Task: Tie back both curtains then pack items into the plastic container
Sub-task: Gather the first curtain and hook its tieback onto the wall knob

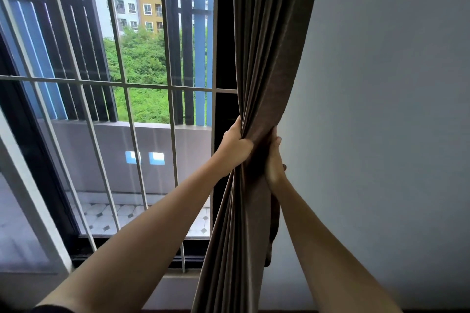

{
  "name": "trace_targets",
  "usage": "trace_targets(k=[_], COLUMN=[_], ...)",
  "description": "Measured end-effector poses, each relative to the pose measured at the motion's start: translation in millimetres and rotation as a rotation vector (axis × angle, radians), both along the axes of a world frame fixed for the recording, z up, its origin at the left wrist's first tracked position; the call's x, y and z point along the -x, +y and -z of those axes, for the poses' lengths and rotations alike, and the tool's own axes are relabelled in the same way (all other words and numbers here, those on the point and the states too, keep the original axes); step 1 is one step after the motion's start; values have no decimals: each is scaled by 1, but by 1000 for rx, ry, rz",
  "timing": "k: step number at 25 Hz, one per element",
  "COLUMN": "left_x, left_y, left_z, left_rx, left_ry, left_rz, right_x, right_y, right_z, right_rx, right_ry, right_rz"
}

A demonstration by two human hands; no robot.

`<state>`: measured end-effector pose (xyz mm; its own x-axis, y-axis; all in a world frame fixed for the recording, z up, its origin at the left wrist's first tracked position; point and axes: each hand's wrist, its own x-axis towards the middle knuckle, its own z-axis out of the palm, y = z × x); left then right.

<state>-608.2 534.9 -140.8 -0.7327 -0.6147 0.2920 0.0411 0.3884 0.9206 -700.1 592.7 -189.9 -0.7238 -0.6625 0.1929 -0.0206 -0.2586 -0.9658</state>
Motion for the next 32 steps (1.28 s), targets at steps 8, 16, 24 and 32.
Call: trace_targets(k=[8, 16, 24, 32], left_x=[-15, 5, 25, 27], left_y=[-7, -17, -34, -19], left_z=[-7, 4, -23, -64], left_rx=[-116, 155, 635, 554], left_ry=[43, -8, -620, -727], left_rz=[84, -40, -195, 88], right_x=[23, 25, -13, -21], right_y=[-10, -1, 6, -11], right_z=[-27, -31, 7, 46], right_rx=[-14, -6, -167, -84], right_ry=[35, 86, 88, 307], right_rz=[-119, -125, -136, 84])
